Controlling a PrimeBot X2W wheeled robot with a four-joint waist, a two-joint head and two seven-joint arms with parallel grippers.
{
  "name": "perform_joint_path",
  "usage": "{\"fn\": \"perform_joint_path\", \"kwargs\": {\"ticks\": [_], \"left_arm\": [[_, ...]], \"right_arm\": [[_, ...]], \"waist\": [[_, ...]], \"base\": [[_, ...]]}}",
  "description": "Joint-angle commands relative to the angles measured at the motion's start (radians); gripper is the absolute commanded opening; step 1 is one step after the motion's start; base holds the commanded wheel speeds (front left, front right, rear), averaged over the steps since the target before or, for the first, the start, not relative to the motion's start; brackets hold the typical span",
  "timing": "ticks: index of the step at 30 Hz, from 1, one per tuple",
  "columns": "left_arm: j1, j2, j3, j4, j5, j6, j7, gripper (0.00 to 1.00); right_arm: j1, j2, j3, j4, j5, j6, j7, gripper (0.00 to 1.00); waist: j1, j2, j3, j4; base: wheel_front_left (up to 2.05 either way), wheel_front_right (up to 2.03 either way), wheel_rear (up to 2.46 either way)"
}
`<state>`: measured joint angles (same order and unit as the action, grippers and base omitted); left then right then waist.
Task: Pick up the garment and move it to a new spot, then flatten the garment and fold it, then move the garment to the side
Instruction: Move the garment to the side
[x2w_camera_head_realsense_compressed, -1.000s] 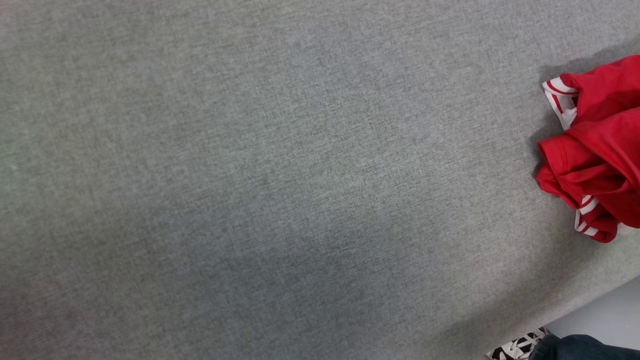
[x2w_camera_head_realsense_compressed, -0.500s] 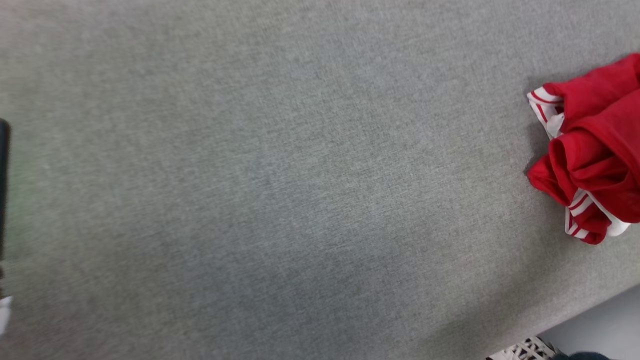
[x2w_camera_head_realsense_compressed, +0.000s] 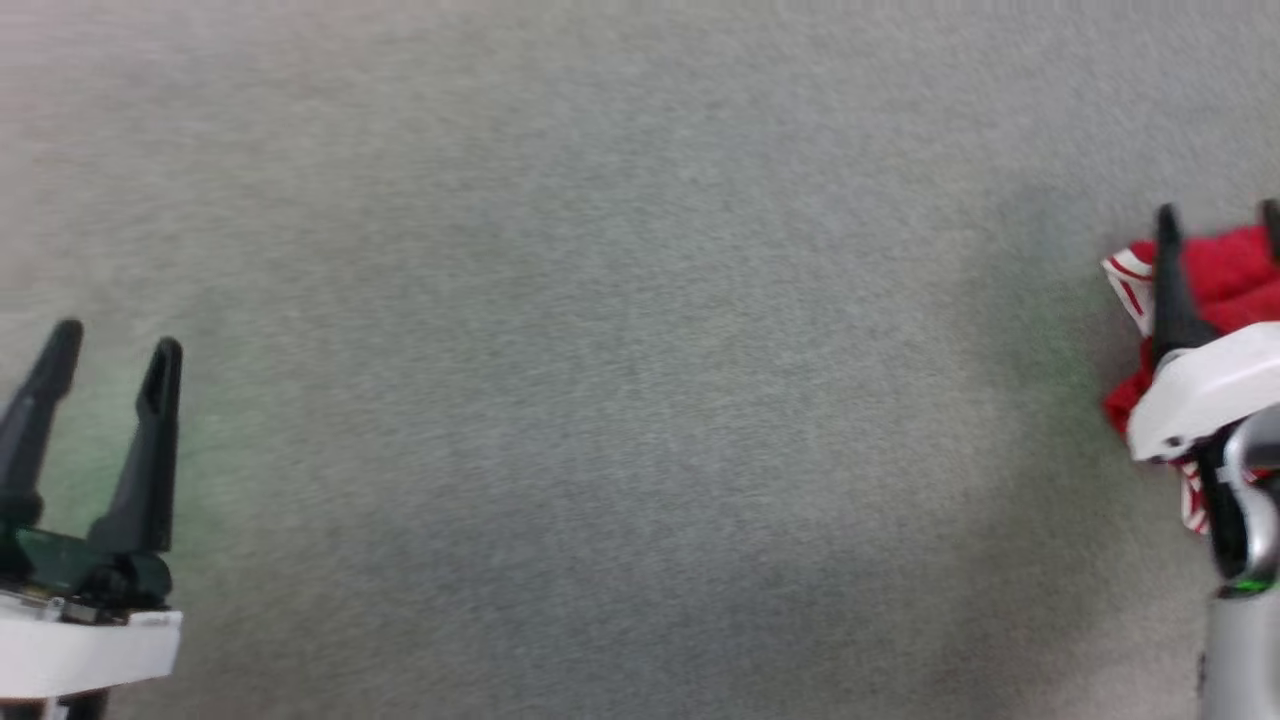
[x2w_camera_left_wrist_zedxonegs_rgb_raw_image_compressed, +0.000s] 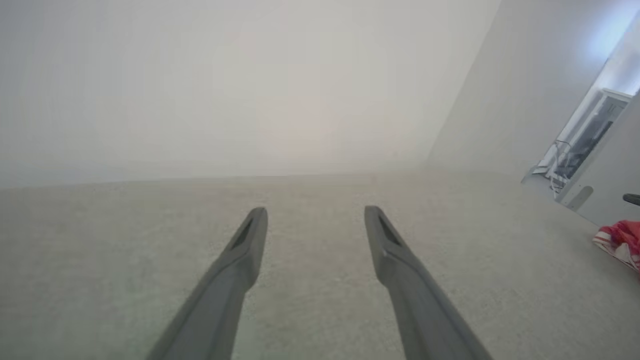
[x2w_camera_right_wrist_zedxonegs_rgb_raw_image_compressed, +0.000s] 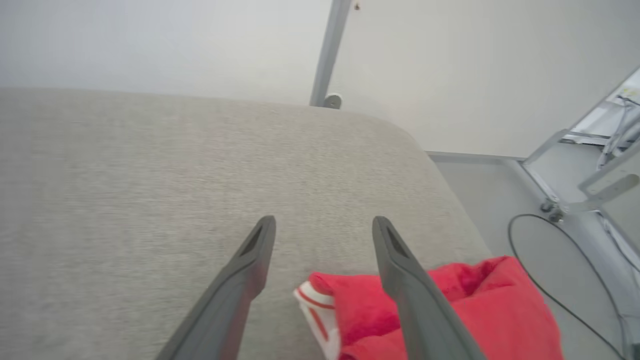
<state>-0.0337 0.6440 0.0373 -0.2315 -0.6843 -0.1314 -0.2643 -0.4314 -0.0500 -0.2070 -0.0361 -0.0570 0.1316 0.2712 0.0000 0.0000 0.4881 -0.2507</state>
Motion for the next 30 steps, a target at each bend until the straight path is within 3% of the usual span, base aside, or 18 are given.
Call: {"fn": "perform_joint_path", "kwargs": {"ticks": [1,17,30], "left_arm": [[0.004,-0.018,-0.004,0.016,0.006,0.002,0.002,1.00],[0.018,-0.194,-0.048,0.264,0.063,0.002,0.001,1.00],[0.119,-0.284,-0.013,0.312,0.137,0.002,0.001,1.00]], "right_arm": [[0.015,-0.001,0.015,0.018,0.017,-0.002,-0.020,1.00],[0.074,-0.002,0.155,0.304,0.123,-0.002,-0.314,1.00],[0.201,-0.012,0.215,0.319,0.174,-0.002,-0.384,1.00]], "waist": [[0.0000,0.0000,-0.094,0.096],[0.0000,0.0000,-0.343,0.272],[0.0000,0.0000,-0.500,0.288]], "base": [[0.00,0.00,0.00],[0.00,0.00,0.00],[0.00,0.00,0.00]]}}
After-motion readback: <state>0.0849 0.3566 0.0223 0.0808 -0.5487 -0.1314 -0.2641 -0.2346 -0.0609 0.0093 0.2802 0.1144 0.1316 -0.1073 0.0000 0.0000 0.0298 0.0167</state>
